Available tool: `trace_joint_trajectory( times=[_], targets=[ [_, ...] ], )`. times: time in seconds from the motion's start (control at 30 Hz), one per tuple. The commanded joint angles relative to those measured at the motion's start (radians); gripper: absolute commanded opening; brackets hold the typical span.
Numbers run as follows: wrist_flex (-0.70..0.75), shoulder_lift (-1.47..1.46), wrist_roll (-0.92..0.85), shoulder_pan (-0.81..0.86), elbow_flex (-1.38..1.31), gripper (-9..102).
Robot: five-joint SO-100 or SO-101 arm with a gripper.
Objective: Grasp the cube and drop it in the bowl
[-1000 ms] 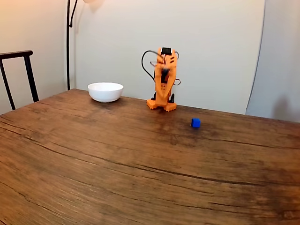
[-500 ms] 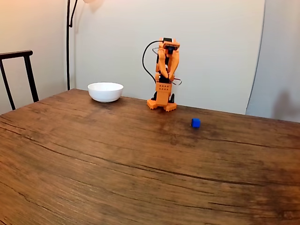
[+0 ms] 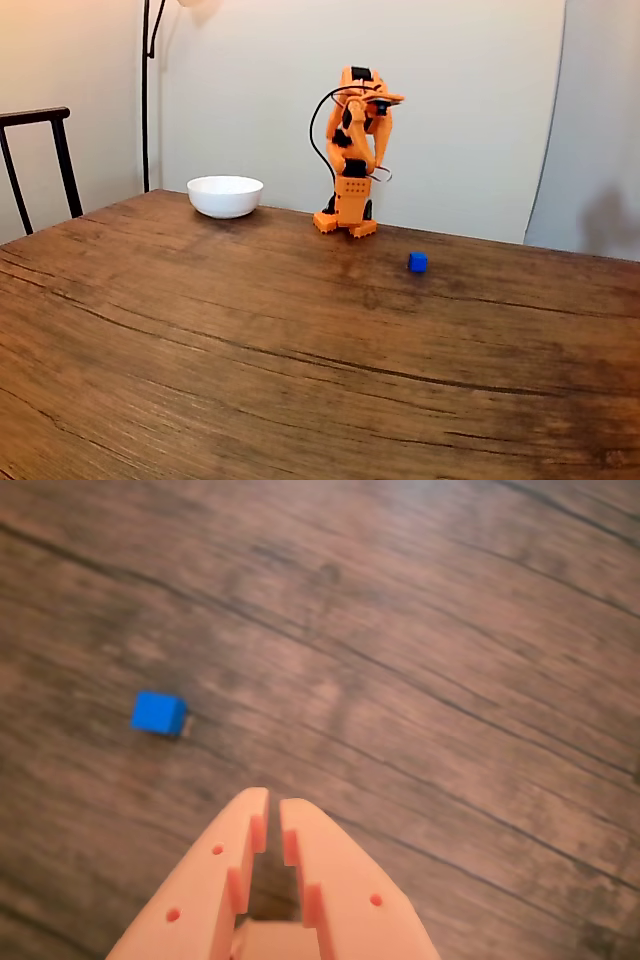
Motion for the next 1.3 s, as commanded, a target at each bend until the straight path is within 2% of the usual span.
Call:
trace_joint_trajectory(
  times=[0.0, 0.17, 0.63, 0.97, 1.27],
  targets=[
    [0.003, -0.126, -0.002, -0.041, -0.091, 0],
    [-0.011, -0.325, -0.021, -0.095, -0.175, 0],
    [-0.034, -0.676, -0.314, -0.278, -0.195, 0],
    [-0.189, -0.868, -0.4, -0.339, -0.181, 9],
    [-0.27, -0.966, -0.555, -0.419, -0.179, 31]
  ],
)
